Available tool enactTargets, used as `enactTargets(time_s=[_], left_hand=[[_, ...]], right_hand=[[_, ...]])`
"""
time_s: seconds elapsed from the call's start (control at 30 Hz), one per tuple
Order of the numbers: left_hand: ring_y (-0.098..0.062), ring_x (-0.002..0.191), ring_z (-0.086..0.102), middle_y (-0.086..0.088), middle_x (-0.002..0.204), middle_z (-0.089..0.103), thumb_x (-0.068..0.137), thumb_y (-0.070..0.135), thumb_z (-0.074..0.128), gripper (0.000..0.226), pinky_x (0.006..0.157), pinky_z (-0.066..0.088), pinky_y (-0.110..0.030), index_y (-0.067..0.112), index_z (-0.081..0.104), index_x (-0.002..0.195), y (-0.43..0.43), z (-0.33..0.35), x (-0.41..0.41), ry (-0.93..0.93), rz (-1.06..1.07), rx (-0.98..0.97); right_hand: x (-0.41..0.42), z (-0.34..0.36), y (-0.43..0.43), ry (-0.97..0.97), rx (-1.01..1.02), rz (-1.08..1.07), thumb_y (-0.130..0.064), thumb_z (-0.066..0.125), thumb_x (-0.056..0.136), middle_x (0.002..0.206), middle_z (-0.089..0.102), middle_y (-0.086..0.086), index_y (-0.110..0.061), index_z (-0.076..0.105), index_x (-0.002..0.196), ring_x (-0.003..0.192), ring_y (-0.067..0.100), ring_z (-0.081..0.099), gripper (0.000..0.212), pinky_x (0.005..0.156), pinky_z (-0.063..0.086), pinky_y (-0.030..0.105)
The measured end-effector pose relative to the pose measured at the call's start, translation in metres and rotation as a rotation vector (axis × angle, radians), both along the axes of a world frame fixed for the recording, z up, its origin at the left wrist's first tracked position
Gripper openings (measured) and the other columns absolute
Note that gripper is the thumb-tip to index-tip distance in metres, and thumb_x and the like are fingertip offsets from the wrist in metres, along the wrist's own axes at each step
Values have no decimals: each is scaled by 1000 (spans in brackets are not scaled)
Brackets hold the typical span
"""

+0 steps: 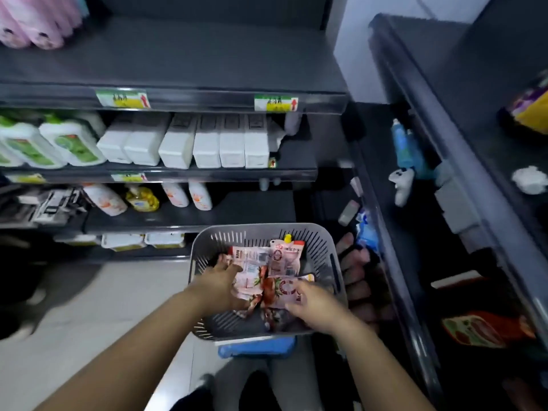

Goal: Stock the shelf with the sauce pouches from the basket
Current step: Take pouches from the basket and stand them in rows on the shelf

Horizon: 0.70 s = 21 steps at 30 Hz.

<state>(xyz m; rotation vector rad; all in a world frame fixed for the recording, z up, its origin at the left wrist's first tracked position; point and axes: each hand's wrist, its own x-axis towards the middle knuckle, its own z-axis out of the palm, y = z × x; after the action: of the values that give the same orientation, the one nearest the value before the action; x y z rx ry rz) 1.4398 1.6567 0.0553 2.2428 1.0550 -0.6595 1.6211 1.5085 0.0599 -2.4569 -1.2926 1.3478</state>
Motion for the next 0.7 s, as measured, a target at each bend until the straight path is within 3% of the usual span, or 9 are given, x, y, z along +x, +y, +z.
enactTargets(time_s=[0.07, 0.17, 0.27, 0.37, 0.47, 0.53, 0.6, 0.63, 0.7], left_hand=[[-30, 138, 38, -12, 154, 34, 77, 57, 69, 90, 110, 37, -38, 21, 29, 149, 5, -26, 8, -18, 85, -108], [-27, 121, 55, -14, 143, 49, 80, 49, 72, 83, 101, 46, -35, 14, 36, 145, 11, -75, 24, -79, 326, -285], [-28, 97, 64, -18, 126, 61, 84, 40, 72, 69, 78, 52, -32, 7, 44, 138, 12, -124, 42, -104, 729, -459], [-30, 102, 62, -20, 125, 63, 93, 33, 59, 38, 85, 55, -40, 4, 59, 118, 12, -165, 58, -178, 1200, -723], [-34, 97, 67, -21, 111, 68, 96, 28, 57, 30, 81, 57, -45, 0, 61, 107, 22, -187, 70, -267, 1663, -810], [-30, 75, 69, -17, 92, 69, 94, 26, 58, 26, 54, 55, -38, 0, 60, 92, 30, -195, 77, -256, 1796, -808], [-29, 57, 68, -18, 82, 67, 94, 24, 59, 25, 35, 47, -31, 1, 59, 85, 36, -197, 83, -237, 1873, -774], [-32, 62, 71, -18, 85, 66, 93, 27, 60, 27, 33, 47, -33, 1, 60, 89, 38, -198, 84, -248, 1904, -746], [-40, 91, 70, -16, 94, 64, 89, 38, 68, 37, 50, 54, -45, 2, 62, 95, 41, -201, 80, -291, 1961, -682]], right_hand=[[-1, -30, 8, -76, -80, 66, -40, 57, 95, 146, 48, 6, -21, 39, 147, 129, 26, 50, 59, 102, 40, 38], [-4, -71, 18, -68, -188, 38, -33, 52, 96, 134, 54, 12, -13, 50, 134, 120, 32, 55, 43, 88, 43, 37], [-9, -107, 26, 11, -285, -69, -29, 53, 96, 124, 60, 14, -8, 56, 122, 111, 33, 58, 33, 78, 43, 33], [-7, -137, 31, 62, -357, -210, -29, 56, 94, 121, 66, 10, -10, 62, 121, 105, 28, 63, 33, 75, 45, 28], [-2, -165, 39, 178, -384, -378, -27, 51, 96, 121, 66, 5, -19, 65, 121, 95, 18, 61, 30, 71, 46, 24], [1, -174, 47, 219, -377, -622, -30, 51, 94, 114, 68, 7, -16, 66, 113, 90, 18, 61, 28, 67, 46, 24], [2, -180, 53, 375, -324, -1056, -32, 60, 91, 105, 70, 11, -10, 65, 107, 91, 25, 65, 27, 80, 55, 32], [3, -181, 55, 480, -273, -1291, -28, 64, 90, 97, 70, 14, -8, 64, 101, 84, 27, 67, 22, 77, 56, 35], [3, -180, 58, 596, -186, -1612, -15, 69, 88, 76, 70, 15, -7, 62, 87, 64, 27, 68, 11, 54, 56, 32]])
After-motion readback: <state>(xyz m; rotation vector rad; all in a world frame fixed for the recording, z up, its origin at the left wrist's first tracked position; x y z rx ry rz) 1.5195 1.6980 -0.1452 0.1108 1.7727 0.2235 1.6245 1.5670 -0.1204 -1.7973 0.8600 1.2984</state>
